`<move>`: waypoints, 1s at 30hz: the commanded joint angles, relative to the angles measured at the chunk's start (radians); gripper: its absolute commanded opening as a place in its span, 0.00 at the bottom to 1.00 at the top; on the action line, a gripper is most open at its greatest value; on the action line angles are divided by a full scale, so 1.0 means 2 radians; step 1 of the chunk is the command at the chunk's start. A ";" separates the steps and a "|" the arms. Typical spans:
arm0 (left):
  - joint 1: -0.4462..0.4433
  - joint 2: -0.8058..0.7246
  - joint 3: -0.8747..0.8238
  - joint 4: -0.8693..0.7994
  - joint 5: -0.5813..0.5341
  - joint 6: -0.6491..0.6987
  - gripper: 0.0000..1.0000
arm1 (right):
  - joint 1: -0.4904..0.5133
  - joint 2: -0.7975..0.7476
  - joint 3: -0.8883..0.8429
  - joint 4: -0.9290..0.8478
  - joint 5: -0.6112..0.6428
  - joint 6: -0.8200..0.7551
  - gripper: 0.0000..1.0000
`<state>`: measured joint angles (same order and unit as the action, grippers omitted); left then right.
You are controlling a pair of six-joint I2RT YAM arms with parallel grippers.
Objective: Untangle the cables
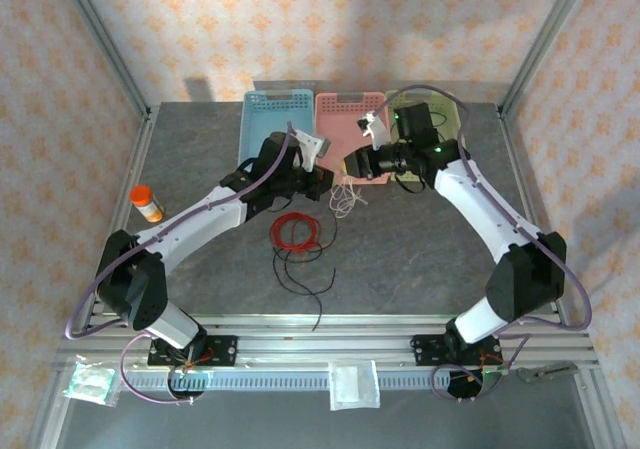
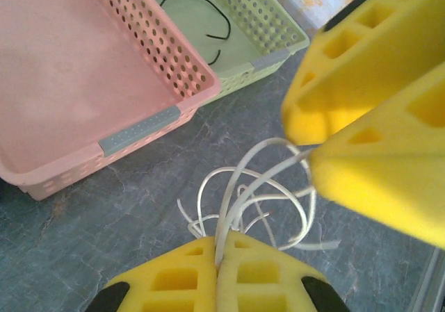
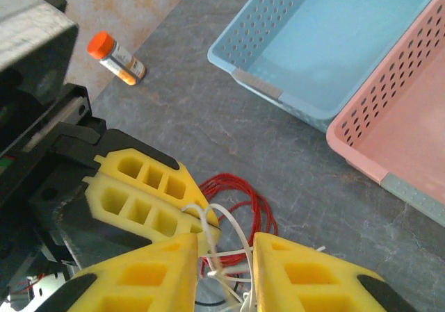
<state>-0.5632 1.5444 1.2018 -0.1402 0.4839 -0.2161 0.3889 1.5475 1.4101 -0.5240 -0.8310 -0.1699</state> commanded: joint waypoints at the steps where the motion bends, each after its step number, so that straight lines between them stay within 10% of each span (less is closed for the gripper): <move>1: -0.007 0.006 0.013 -0.013 0.008 0.018 0.00 | 0.005 0.009 0.022 -0.019 -0.007 -0.016 0.27; 11: -0.010 0.005 0.011 -0.013 0.010 0.021 0.00 | 0.006 0.019 0.026 -0.020 0.004 -0.019 0.27; 23: -0.010 0.003 0.001 -0.011 -0.034 0.008 0.00 | 0.006 -0.011 0.011 0.003 0.018 -0.004 0.00; 27: -0.010 0.001 -0.002 -0.001 -0.066 -0.006 0.34 | 0.006 -0.023 0.011 0.015 -0.006 0.008 0.00; 30: -0.008 0.002 -0.010 0.010 -0.087 -0.021 0.40 | 0.006 -0.033 0.014 0.021 -0.017 0.014 0.00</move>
<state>-0.5762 1.5452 1.2007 -0.1501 0.3794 -0.2298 0.3977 1.5311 1.4269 -0.5266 -0.8314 -0.1646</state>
